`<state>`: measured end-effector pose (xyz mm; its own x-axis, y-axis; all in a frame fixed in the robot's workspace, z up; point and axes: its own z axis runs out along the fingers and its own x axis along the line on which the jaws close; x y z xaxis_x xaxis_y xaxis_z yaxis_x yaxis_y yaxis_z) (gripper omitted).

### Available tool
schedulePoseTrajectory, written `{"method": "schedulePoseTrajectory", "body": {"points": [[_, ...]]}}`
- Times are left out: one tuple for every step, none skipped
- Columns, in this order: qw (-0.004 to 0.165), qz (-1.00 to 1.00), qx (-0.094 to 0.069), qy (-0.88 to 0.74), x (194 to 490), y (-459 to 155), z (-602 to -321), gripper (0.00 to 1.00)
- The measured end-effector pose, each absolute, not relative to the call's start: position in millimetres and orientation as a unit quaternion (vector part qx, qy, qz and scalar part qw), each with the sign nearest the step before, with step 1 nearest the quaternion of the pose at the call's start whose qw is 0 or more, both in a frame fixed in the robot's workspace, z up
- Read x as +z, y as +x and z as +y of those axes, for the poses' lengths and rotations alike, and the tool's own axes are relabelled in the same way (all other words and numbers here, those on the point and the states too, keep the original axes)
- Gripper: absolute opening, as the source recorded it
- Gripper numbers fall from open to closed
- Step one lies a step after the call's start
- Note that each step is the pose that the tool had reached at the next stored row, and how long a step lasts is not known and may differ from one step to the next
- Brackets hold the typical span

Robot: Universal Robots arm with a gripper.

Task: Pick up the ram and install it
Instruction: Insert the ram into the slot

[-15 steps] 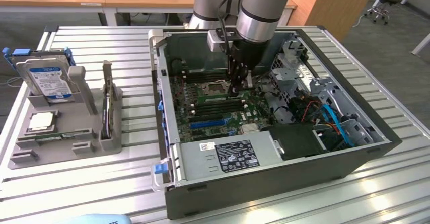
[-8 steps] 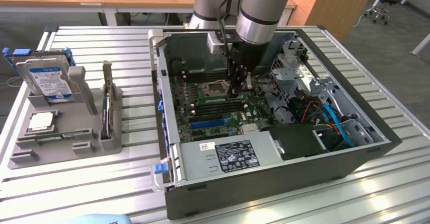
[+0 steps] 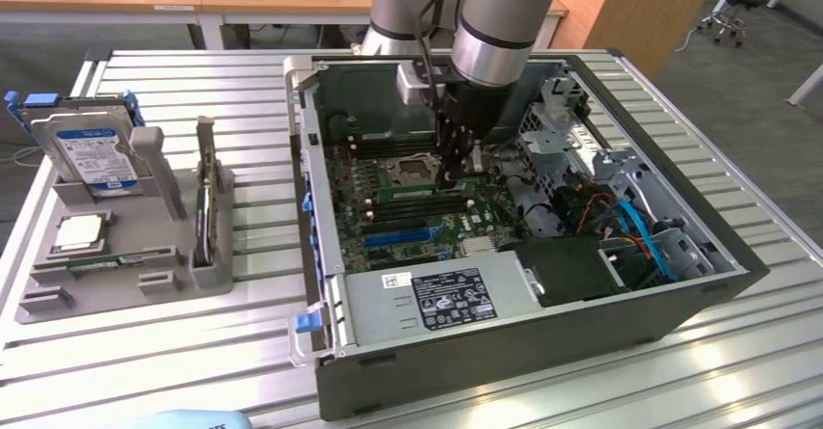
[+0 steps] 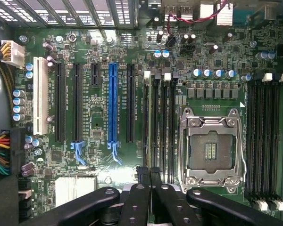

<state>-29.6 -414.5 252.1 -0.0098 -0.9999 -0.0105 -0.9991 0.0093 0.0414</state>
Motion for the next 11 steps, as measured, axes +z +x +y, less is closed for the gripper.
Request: {"method": "schedulePoseTrajectory", "body": {"points": [[0.011,-0.710,-0.018,0.704,252.1,-29.6,-414.6,0.12],[0.011,-0.710,-0.018,0.704,252.1,-29.5,-414.7,0.12],[0.011,-0.710,-0.018,0.704,251.9,-29.5,-414.7,0.12],[0.011,-0.710,-0.018,0.704,251.4,-29.5,-414.8,0.12],[0.011,-0.710,-0.018,0.704,250.7,-29.5,-414.8,0.12],[0.011,-0.710,-0.018,0.704,250.1,-29.5,-414.8,0.12],[0.011,-0.710,-0.018,0.704,249.5,-29.5,-414.8,0.12],[0.011,-0.710,-0.018,0.704,248.8,-29.5,-414.8,0.12],[0.011,-0.710,-0.018,0.704,248.1,-29.5,-414.8,0.12],[0.011,-0.710,-0.018,0.704,247.4,-29.5,-414.8,0.12],[0.011,-0.710,-0.018,0.704,246.7,-29.5,-414.8,0.12]]}}
